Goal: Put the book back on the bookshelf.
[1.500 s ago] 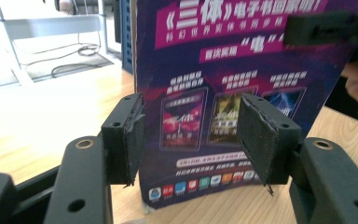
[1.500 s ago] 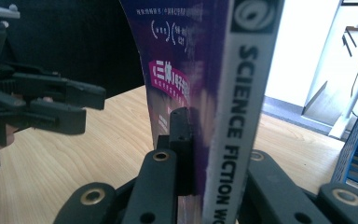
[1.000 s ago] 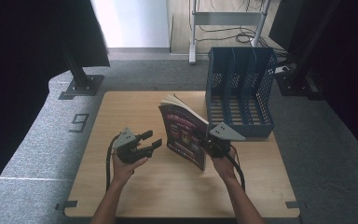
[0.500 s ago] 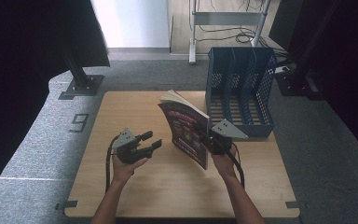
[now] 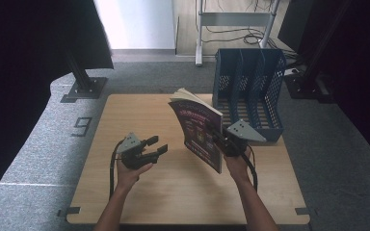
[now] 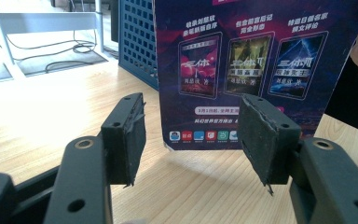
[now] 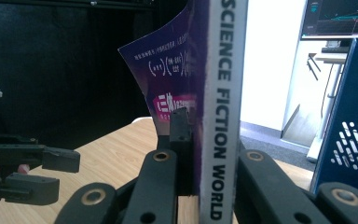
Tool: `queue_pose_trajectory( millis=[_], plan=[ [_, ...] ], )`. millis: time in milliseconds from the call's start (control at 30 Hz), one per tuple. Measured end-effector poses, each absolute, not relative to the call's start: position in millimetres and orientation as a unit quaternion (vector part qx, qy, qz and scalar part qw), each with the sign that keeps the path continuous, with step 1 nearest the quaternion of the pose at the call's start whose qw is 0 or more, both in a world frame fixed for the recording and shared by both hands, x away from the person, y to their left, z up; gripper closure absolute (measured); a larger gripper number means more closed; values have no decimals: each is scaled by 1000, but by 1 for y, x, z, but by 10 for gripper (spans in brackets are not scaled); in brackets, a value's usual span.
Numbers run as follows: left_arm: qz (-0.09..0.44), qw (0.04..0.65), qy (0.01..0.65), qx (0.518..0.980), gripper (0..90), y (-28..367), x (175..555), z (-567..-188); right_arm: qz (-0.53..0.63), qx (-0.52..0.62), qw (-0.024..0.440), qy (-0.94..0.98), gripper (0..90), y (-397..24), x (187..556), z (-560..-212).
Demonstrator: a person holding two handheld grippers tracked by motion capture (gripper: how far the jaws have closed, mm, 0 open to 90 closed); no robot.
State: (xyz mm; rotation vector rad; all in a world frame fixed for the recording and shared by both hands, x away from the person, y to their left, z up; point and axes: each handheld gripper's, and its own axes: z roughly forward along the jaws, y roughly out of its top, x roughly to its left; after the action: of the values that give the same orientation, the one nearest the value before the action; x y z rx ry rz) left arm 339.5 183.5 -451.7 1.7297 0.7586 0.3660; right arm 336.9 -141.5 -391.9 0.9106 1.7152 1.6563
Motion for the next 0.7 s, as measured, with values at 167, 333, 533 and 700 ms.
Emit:
queue_pose_trajectory(
  millis=[167, 333, 533, 700],
  plan=[
    [155, 572, 324, 738, 422, 184, 339, -452, 622, 341, 291, 642, 817, -142, 337, -389],
    [153, 573, 326, 736, 422, 184, 339, -452, 625, 340, 296, 637, 817, -143, 337, -383],
    [152, 573, 326, 737, 422, 183, 339, -452, 628, 340, 302, 632, 817, -147, 336, -376],
    [150, 573, 326, 737, 422, 184, 339, -453, 632, 343, 305, 625, 818, -153, 334, -371]
  ],
)
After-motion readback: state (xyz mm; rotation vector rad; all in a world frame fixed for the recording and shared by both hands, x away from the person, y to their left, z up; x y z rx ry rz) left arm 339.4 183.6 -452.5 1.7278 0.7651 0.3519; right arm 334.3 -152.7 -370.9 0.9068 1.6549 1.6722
